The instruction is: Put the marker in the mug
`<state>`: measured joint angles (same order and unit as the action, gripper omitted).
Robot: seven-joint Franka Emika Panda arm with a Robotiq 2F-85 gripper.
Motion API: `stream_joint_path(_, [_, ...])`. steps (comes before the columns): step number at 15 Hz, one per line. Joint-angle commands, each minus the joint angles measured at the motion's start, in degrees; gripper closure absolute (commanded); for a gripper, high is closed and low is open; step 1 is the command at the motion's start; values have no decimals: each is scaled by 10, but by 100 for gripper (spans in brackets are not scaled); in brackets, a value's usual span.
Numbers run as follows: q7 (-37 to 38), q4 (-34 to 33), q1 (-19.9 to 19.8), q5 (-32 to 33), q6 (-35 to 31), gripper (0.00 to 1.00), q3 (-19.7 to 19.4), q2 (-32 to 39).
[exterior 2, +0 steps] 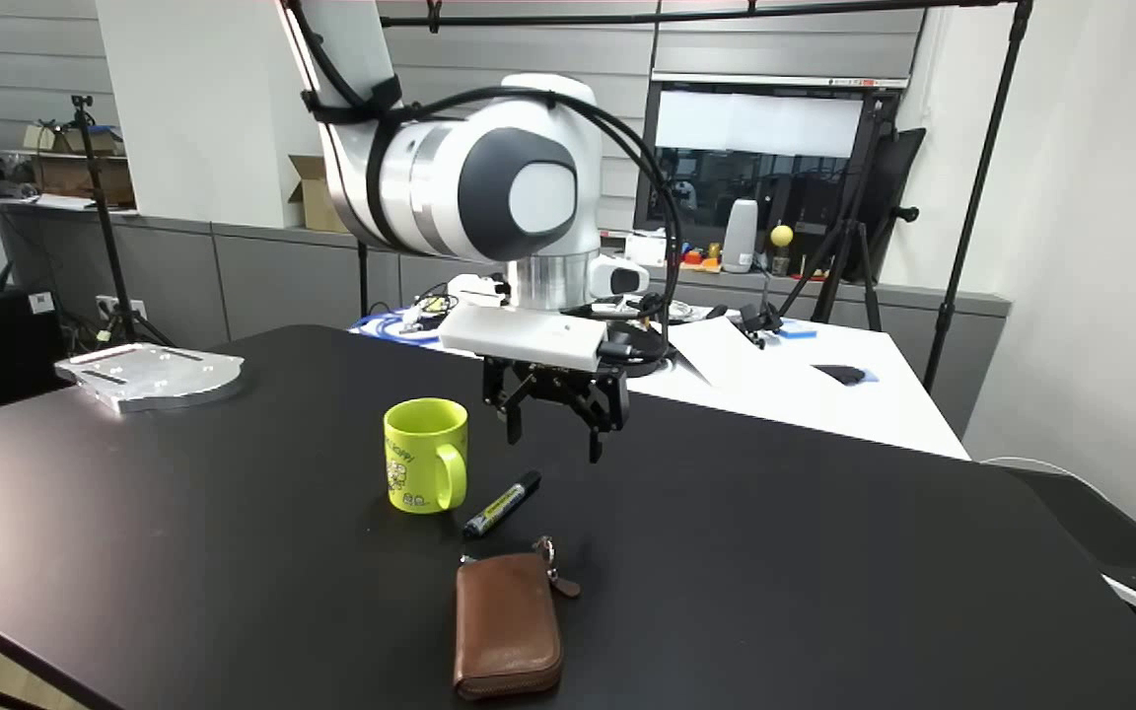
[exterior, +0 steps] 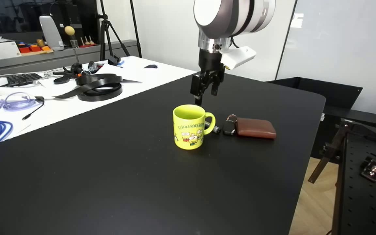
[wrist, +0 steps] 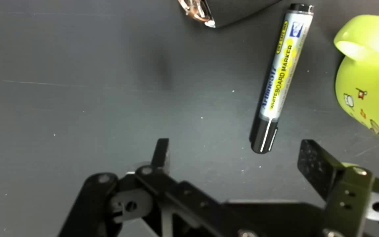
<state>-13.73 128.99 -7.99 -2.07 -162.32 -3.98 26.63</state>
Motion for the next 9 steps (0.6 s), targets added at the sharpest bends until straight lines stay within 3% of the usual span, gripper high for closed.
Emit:
stream_joint_path(1, [-4,-3,-19,3,4,0,23,10])
stream_joint_path(9, [-17,-5,-45,-5,0,0,54,38])
